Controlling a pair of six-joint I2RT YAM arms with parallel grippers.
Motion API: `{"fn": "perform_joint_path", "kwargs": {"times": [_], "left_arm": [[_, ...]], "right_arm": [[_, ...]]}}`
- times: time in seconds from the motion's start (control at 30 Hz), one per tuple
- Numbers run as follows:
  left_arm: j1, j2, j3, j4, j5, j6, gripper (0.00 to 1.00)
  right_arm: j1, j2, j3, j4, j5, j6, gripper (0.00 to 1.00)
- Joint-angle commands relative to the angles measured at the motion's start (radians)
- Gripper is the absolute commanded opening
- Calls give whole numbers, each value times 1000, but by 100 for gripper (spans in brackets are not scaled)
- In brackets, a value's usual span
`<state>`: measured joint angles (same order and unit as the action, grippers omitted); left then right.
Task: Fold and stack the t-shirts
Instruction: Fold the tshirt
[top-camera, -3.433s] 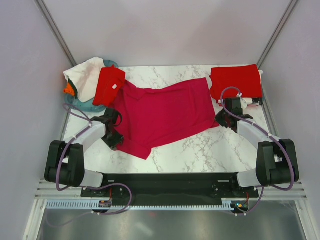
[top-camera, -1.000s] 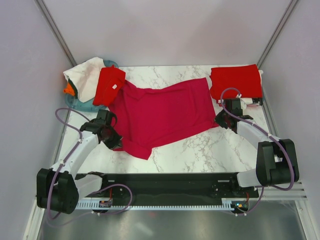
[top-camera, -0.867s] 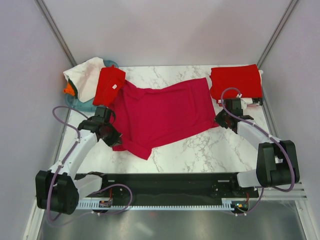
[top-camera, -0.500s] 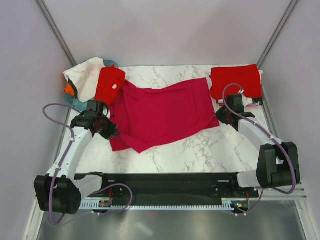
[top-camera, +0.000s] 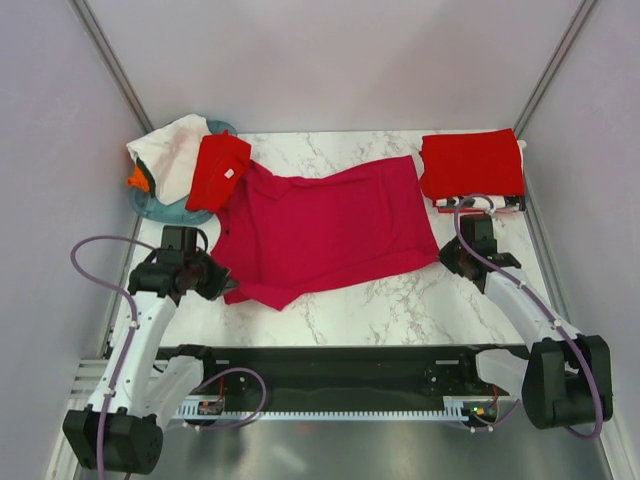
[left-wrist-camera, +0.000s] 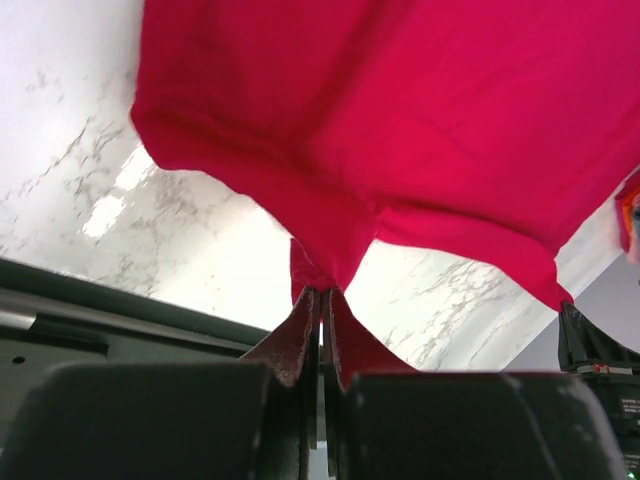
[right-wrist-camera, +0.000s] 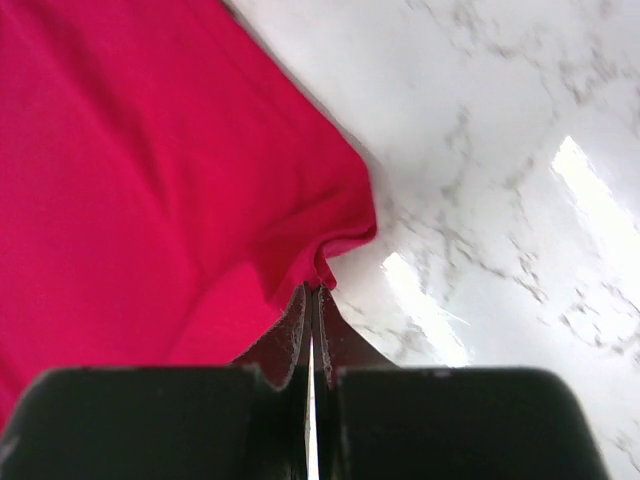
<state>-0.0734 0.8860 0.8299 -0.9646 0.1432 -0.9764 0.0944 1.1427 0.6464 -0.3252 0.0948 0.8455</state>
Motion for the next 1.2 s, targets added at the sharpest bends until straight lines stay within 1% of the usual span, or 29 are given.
{"fn": "perform_joint_path", "kwargs": {"times": [0.0,0.1,0.2,0.27,0.4,0.6,0.83,1.07,1.17], "left_arm": [[6,-42,-58,-54,39,-47,2],[6,-74,-78,-72,49,-53,2],[7,-82,-58,-77,27,-61,2],[6,-41,-11,-77,9,-59,2],[6,71,134,-77,-17,-45,2],[14,226,291,-68,-85,-39,2],[34,388,426,-54,-114,-21,2],[40,494,551,-49,-140,-8,2],[43,543,594,-49,-174,-7,2]], "right_arm": [[-2,-47,-43,-29,14,7,0],[-2,-72,-60,-40,16,0,0],[-1,-66,-53,-37,26,-3,0],[-2,-38,-21,-37,26,-8,0],[-1,29,73,-38,22,-23,0],[-1,123,177,-35,29,-8,0],[-2,245,318,-28,45,10,0],[-2,334,389,-14,42,14,0],[-2,370,409,-2,36,18,0]]}}
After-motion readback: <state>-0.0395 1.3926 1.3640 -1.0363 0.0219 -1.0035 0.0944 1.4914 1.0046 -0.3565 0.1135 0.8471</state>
